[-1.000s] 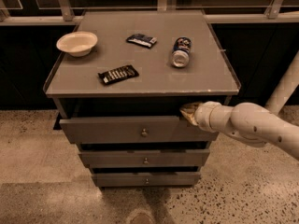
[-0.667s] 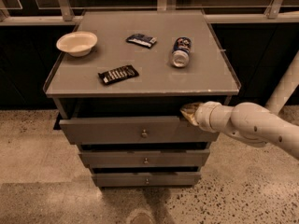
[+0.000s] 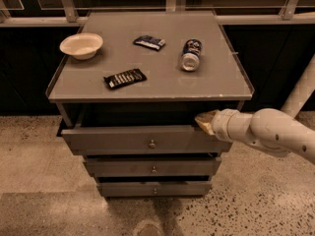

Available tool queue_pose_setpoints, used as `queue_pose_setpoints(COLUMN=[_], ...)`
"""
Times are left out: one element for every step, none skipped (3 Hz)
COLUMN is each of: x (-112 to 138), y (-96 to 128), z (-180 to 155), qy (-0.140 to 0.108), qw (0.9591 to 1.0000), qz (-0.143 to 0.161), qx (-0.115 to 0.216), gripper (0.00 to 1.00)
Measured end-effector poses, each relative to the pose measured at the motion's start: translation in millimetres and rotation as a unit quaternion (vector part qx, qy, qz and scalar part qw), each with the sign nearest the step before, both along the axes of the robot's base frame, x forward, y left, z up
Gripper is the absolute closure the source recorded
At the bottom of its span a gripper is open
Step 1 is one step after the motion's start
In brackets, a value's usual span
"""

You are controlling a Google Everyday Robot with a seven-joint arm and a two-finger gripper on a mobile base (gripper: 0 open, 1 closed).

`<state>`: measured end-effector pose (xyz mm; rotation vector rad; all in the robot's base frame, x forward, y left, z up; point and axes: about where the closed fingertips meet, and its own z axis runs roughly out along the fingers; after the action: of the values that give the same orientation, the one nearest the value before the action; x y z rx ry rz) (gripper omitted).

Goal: Open top drawer

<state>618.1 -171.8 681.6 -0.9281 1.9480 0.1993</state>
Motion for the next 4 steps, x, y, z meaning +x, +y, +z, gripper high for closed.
queue_pose_setpoints(x=[27,27,22,13], y=[-3,-3,-2,-2], z=[7,6,-5,-14], qy=[0.002,0.003,0.019,0.037], qw=[0.9999,0.9999,0.9998,0.9993], qz=[-0.004,-0.005,-0.003,0.002], qx=[-0.01,-0.011,-0.009,-0.005], gripper=[1.0,1.0,1.0,1.0])
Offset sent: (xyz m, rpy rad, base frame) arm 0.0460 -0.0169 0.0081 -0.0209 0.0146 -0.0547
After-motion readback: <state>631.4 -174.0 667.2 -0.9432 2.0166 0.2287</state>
